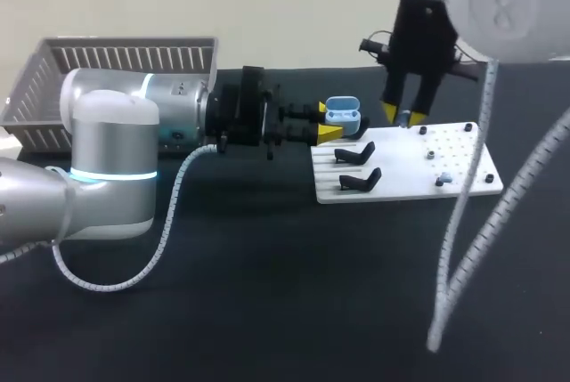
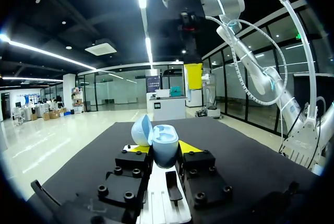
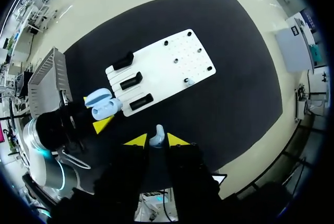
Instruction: Pick up each earbud case from the left stands, insert the matching earbuds, close the lid, and place the case in the box.
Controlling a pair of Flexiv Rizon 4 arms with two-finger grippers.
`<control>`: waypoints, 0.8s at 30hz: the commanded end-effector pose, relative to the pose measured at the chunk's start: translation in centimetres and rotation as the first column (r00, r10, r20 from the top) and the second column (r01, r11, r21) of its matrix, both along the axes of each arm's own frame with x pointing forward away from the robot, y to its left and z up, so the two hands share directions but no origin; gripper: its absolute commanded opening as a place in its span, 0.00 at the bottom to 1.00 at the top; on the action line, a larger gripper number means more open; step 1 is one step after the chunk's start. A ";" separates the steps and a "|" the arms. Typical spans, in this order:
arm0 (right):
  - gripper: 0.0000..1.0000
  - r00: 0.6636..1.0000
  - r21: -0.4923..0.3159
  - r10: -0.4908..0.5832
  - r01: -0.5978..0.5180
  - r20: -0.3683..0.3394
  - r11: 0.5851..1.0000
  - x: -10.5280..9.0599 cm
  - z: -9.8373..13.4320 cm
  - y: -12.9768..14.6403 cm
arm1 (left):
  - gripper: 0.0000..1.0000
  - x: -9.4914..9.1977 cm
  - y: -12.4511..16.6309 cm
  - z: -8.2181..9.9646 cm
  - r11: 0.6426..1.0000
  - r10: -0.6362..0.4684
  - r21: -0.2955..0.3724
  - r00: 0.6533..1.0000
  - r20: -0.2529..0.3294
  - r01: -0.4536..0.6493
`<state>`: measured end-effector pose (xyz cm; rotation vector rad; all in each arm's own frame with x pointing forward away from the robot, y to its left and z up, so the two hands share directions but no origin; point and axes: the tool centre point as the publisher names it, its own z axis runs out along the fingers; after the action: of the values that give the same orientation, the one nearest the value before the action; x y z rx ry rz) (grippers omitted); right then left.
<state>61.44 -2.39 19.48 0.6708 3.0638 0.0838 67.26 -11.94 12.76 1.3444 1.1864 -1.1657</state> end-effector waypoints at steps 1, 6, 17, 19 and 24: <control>0.00 0.998 -0.050 -0.016 0.013 -0.061 0.999 1.7 0.2 1.6 | 0.00 -0.2 0.0 -0.1 1.000 0.006 -0.003 1.000 0.003 -0.006; 0.00 0.997 -0.073 -0.037 0.032 -0.066 0.997 1.9 0.4 2.8 | 0.00 -0.2 0.0 -0.1 1.000 0.006 -0.003 1.000 0.003 -0.006; 0.00 0.997 -0.046 -0.032 0.028 -0.072 0.999 2.0 0.3 4.1 | 0.00 -0.2 0.0 -0.1 1.000 0.006 -0.003 1.000 0.003 -0.006; 0.00 0.997 -0.046 -0.032 0.028 -0.072 0.999 2.0 0.3 4.1 | 0.00 -0.2 0.0 -0.1 1.000 0.006 -0.003 1.000 0.003 -0.006; 0.00 0.997 -0.046 -0.032 0.028 -0.072 0.999 2.0 0.3 4.1 | 0.00 -0.2 0.0 -0.1 1.000 0.006 -0.003 1.000 0.003 -0.006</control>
<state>63.58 1.80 19.78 0.7329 3.1157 -0.0119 67.26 -11.94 12.76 1.3444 1.1865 -1.1657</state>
